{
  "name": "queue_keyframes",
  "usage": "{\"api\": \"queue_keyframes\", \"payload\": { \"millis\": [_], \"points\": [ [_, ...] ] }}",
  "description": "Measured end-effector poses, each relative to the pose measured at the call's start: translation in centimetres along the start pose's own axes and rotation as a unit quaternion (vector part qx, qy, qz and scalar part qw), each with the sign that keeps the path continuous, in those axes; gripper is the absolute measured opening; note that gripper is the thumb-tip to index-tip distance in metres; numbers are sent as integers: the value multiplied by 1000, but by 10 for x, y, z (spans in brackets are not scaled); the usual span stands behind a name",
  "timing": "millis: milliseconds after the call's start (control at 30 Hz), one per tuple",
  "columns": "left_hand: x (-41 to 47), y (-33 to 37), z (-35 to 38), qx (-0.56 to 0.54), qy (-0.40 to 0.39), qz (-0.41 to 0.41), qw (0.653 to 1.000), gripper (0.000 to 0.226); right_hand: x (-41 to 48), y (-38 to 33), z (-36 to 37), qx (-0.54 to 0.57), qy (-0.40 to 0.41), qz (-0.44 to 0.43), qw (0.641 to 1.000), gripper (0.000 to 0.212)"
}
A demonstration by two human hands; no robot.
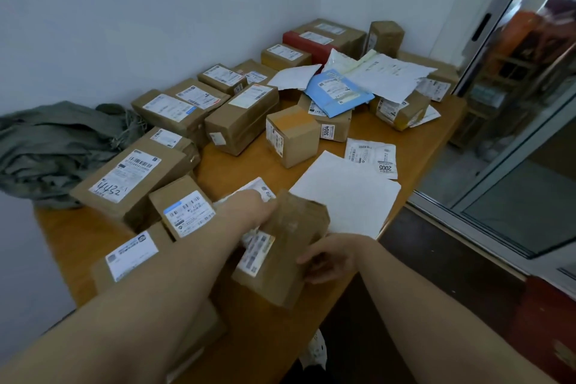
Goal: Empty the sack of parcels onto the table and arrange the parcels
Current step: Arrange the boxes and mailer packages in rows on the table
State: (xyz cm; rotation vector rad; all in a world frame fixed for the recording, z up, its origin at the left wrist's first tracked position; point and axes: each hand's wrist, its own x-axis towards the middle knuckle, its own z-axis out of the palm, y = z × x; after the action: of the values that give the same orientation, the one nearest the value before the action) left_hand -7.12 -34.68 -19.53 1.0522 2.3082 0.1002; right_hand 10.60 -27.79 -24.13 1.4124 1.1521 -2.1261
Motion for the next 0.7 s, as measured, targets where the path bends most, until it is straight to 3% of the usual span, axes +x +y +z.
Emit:
{"api": "queue_keyframes", "payload": {
  "millis": [167,233,300,367,433,533,700],
  "points": [
    [-23,-21,7,57,22,20,998,50,-6,26,38,-25,-8,36,999,67],
    [-30,-30,10,56,47,23,997,49,-9,27,46,-5,37,30,999,89],
    [-38,-39,10,104,123,61,985,42,-10,27,52,-4,116,15,993,103],
    [-42,-48,10,144,175,87,970,39,-7,28,54,-41,215,-40,975,99],
    [-43,-57,10,133,157,63,977,42,-2,27,55,-87,267,-108,954,91],
    [-43,-71,13,97,86,-3,992,46,-1,23,57,-101,242,-122,957,73],
    [-38,-86,16,81,69,-18,994,48,-1,16,64,-145,203,-60,967,79]
  ]
}}
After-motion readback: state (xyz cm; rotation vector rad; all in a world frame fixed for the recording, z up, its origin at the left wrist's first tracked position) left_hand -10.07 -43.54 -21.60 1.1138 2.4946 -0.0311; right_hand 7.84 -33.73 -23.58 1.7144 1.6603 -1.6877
